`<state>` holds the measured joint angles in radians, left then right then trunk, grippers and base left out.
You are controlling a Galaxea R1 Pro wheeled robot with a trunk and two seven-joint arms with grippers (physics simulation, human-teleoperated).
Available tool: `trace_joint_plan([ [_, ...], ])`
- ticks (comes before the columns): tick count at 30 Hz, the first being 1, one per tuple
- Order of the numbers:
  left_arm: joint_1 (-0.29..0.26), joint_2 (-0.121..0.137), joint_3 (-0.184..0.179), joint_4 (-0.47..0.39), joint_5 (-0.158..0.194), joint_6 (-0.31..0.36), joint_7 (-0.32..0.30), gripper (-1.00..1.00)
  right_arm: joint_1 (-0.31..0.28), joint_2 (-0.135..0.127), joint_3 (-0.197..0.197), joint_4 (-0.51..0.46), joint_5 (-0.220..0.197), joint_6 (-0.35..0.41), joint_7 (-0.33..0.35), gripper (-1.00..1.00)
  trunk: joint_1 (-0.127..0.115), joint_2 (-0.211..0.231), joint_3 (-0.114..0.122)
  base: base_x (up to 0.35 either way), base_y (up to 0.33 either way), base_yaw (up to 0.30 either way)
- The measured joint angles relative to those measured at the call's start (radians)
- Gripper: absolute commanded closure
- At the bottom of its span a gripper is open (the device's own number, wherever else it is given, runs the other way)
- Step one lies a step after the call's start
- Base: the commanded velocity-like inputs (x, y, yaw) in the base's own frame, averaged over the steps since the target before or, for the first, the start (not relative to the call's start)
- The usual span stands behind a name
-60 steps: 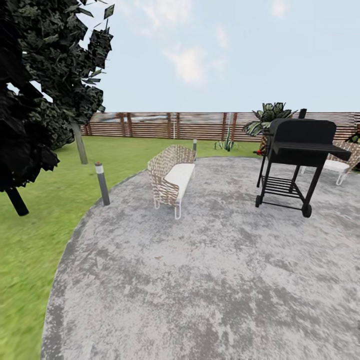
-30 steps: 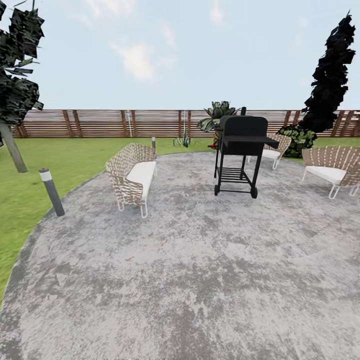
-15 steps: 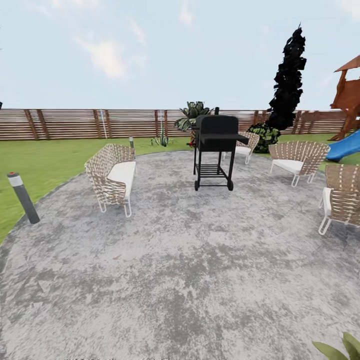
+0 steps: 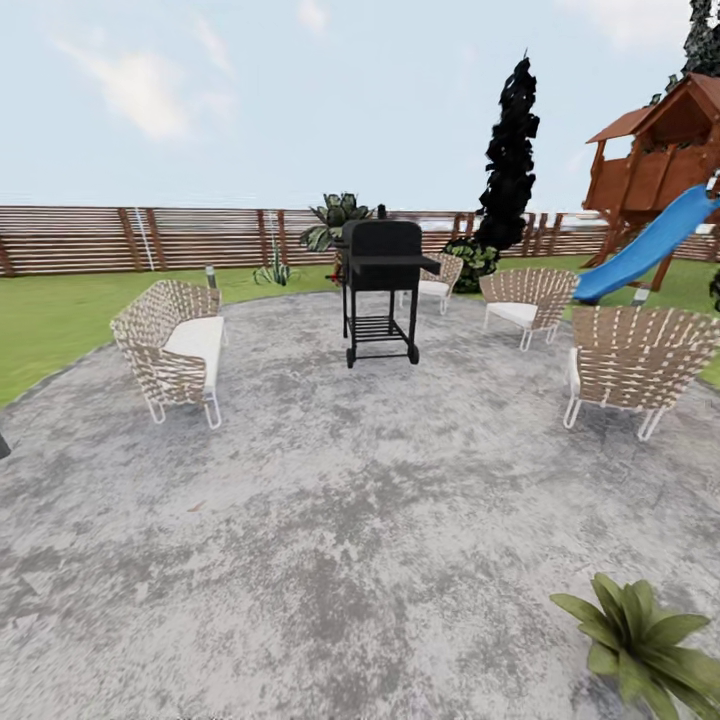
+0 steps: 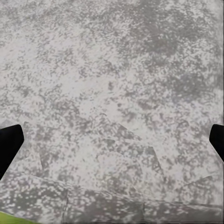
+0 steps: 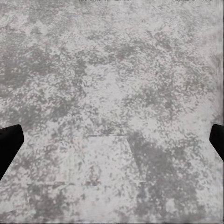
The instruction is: Pick up the pesticide atomizer in the garden and spray insectifuge to fully cover both potted plants in the garden.
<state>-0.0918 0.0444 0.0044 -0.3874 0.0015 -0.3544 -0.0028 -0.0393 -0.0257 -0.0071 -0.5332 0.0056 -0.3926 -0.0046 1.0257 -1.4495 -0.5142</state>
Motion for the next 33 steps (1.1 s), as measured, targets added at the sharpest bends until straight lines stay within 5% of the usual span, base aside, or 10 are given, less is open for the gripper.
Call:
trace_joint_plan([
  [7,0.0,0.0,-0.001,0.0,0.0,0.0,0.0,-1.0,0.0,0.0,0.0,0.001,0.0,0.0,0.0,-1.0,0.0,0.0,0.0,-0.214,0.0,-0.3],
  [33,0.0,-0.002,-0.006,-0.001,-0.001,0.0,0.0,-1.0,0.0,0.0,0.0,0.002,0.0,0.0,0.0,-1.0,-0.001,0.0,0.0,-0.005,0.0,-0.3],
])
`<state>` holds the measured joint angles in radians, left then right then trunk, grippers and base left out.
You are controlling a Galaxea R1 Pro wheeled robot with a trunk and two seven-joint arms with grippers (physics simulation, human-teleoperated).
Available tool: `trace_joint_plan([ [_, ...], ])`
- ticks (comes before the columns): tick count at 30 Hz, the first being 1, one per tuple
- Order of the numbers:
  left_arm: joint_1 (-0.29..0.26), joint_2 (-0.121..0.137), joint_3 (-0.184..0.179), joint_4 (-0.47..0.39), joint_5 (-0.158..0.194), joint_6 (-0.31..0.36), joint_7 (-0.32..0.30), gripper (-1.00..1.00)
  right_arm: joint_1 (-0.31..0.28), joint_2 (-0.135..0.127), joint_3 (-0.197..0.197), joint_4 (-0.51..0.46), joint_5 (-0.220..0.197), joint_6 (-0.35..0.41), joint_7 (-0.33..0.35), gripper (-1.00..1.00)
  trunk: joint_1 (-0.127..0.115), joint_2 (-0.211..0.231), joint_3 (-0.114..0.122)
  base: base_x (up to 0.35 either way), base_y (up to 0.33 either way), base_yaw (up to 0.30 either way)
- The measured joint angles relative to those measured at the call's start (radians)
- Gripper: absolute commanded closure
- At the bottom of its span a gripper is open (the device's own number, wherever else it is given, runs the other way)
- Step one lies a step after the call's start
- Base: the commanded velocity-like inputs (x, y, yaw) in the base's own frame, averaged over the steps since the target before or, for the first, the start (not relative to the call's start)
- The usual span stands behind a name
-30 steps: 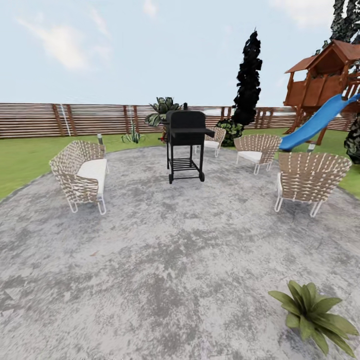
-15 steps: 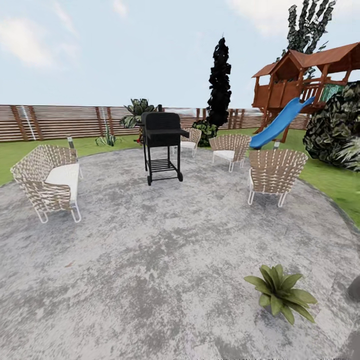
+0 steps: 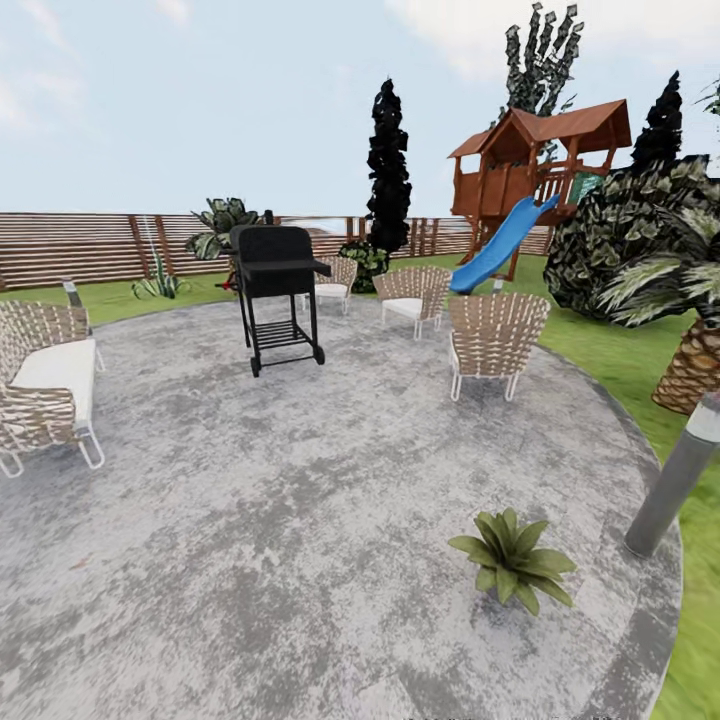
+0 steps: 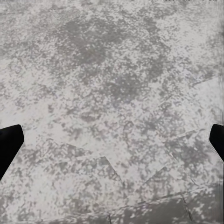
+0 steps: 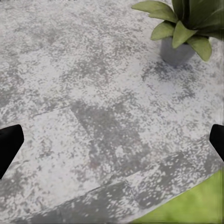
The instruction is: Pick up the pesticide atomizer in the garden and spray insectifuge to fully cover both potted plants in the garden.
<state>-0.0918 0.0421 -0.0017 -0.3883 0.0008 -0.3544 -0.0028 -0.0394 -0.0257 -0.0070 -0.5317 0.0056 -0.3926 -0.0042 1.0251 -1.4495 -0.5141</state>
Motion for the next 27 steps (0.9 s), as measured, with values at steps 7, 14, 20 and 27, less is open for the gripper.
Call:
trace_joint_plan([
  [7,0.0,0.001,0.003,0.0,0.001,0.0,0.0,-1.0,0.0,0.0,0.0,0.0,0.0,0.0,-0.001,-1.0,0.004,-0.007,-0.003,0.0,0.0,-0.3],
  [14,0.0,0.001,0.003,0.0,0.001,0.0,0.0,-1.0,0.0,0.0,0.0,0.0,0.0,0.0,-0.001,-1.0,0.031,-0.056,-0.025,0.0,0.0,-0.3],
  [20,0.0,0.001,0.003,0.0,0.001,0.0,0.0,-1.0,0.0,0.0,0.0,0.0,0.0,0.0,-0.001,-1.0,0.054,-0.098,-0.044,0.0,0.0,-0.3],
  [27,0.0,0.001,0.001,0.0,0.001,0.0,0.0,-1.0,0.0,0.0,0.0,0.0,0.0,0.0,-0.001,-1.0,0.08,-0.147,-0.066,0.0,0.0,-0.3],
])
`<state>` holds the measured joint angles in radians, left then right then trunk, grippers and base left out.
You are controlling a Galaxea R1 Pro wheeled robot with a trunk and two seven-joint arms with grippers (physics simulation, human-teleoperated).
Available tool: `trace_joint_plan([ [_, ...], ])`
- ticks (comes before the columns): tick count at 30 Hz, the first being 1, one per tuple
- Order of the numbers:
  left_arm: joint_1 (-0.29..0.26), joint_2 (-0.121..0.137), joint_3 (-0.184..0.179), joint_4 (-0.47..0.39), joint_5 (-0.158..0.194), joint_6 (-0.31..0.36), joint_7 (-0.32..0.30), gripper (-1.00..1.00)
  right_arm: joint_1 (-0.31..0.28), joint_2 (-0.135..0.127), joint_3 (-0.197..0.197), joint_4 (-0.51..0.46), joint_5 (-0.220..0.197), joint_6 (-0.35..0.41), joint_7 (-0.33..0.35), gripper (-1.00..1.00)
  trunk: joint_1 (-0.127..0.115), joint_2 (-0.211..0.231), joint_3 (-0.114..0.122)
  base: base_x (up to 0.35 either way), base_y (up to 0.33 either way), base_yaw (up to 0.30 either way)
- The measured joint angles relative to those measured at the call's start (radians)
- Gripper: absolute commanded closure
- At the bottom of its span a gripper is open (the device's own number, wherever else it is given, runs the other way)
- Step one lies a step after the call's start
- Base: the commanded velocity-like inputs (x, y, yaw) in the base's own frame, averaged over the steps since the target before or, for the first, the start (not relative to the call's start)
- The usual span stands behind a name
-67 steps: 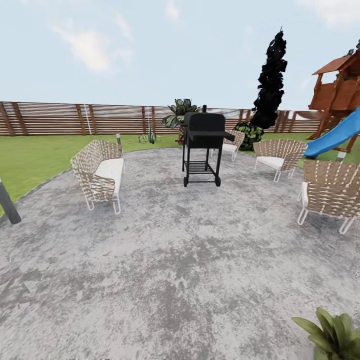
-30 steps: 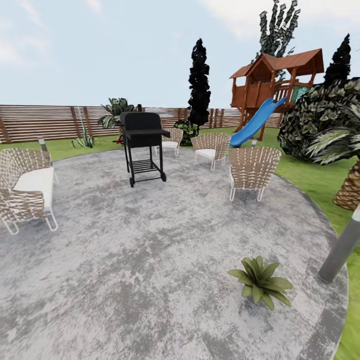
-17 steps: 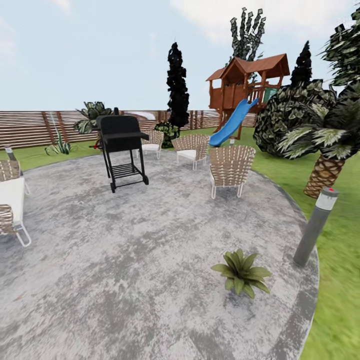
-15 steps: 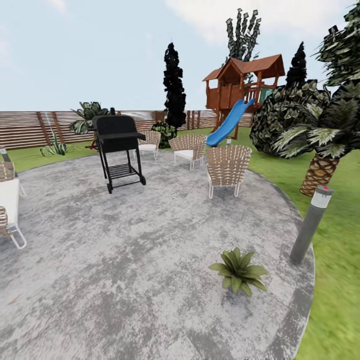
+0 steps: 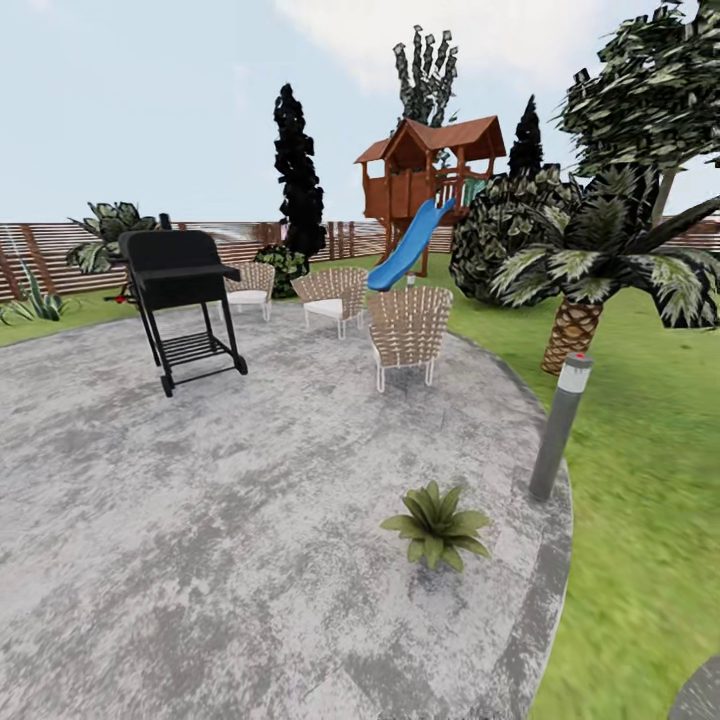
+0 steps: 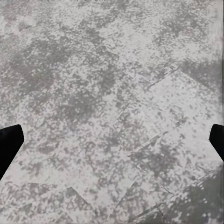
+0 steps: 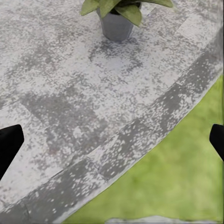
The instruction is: Pick up the pesticide atomizer in the garden and spray insectifuge to fully cover both potted plants in the garden.
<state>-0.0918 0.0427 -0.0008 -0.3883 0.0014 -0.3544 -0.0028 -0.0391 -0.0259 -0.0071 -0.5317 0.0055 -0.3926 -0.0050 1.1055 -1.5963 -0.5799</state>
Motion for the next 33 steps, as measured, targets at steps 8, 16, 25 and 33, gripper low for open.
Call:
trace_joint_plan([
  [8,0.0,0.0,-0.001,0.0,0.0,0.0,0.0,-1.0,0.0,0.0,0.0,0.0,0.0,0.0,0.0,-1.0,0.031,-0.056,-0.025,0.0,0.0,-0.3],
  [16,0.0,0.0,-0.001,0.0,0.0,0.0,0.0,-1.0,0.0,0.0,0.0,0.0,0.0,0.0,-0.001,-1.0,0.061,-0.112,-0.05,0.0,0.0,-0.3],
  [25,0.0,0.0,-0.002,0.0,0.0,0.0,0.0,-1.0,0.0,0.0,0.0,0.0,0.0,0.0,0.0,-1.0,0.096,-0.175,-0.078,0.0,0.0,-0.3],
  [33,0.0,0.0,-0.002,0.001,0.0,0.0,0.0,-1.0,0.0,0.0,0.0,0.0,0.0,0.0,-0.001,-1.0,0.127,-0.231,-0.103,0.0,0.0,-0.3],
])
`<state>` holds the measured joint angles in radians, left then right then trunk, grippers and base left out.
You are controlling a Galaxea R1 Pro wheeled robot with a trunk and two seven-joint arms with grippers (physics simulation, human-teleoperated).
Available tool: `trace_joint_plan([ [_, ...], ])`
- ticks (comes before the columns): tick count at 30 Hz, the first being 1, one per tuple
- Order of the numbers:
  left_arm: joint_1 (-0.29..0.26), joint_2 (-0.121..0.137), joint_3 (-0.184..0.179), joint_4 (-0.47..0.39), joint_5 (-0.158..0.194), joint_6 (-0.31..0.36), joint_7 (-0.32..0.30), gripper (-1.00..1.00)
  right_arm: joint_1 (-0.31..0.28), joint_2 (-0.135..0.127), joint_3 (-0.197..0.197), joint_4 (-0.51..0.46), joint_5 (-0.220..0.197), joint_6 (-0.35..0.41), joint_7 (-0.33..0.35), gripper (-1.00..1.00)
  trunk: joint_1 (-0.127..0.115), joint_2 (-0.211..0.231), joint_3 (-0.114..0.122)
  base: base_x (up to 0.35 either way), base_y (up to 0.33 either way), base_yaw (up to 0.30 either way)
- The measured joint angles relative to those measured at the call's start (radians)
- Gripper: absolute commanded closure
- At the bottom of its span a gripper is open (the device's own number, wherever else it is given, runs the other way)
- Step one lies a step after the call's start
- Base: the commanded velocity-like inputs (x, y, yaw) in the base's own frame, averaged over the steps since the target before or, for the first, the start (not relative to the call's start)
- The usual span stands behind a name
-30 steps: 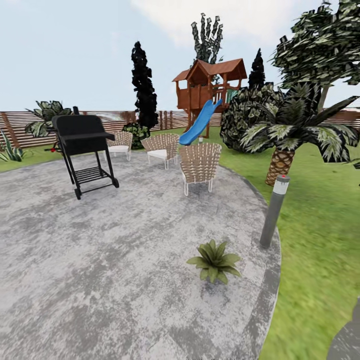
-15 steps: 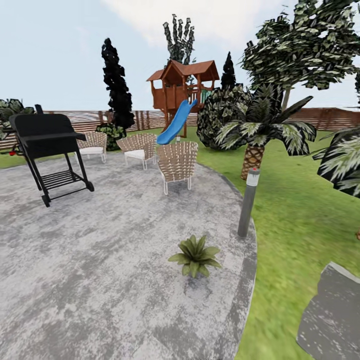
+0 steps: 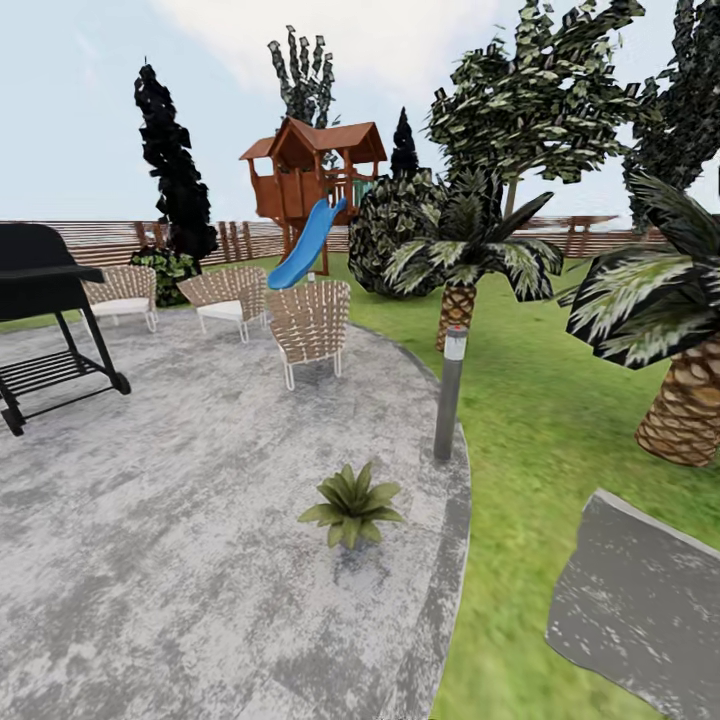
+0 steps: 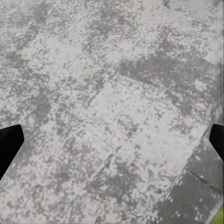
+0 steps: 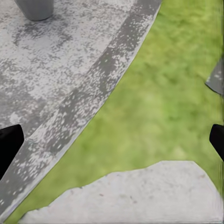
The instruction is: Pick up the pesticide atomizer in the garden and spray insectifuge to fully cover both potted plants in the garden.
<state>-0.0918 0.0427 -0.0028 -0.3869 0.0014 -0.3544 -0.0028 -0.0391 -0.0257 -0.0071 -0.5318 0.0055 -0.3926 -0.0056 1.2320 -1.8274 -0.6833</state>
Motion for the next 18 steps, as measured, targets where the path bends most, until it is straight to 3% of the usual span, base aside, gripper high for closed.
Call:
trace_joint_plan([
  [18,0.0,0.0,0.0,0.0,0.0,0.0,0.0,-1.0,-0.001,0.0,0.0,0.0,0.0,0.0,0.0,-1.0,0.069,-0.126,-0.056,0.0,0.0,-0.3],
])
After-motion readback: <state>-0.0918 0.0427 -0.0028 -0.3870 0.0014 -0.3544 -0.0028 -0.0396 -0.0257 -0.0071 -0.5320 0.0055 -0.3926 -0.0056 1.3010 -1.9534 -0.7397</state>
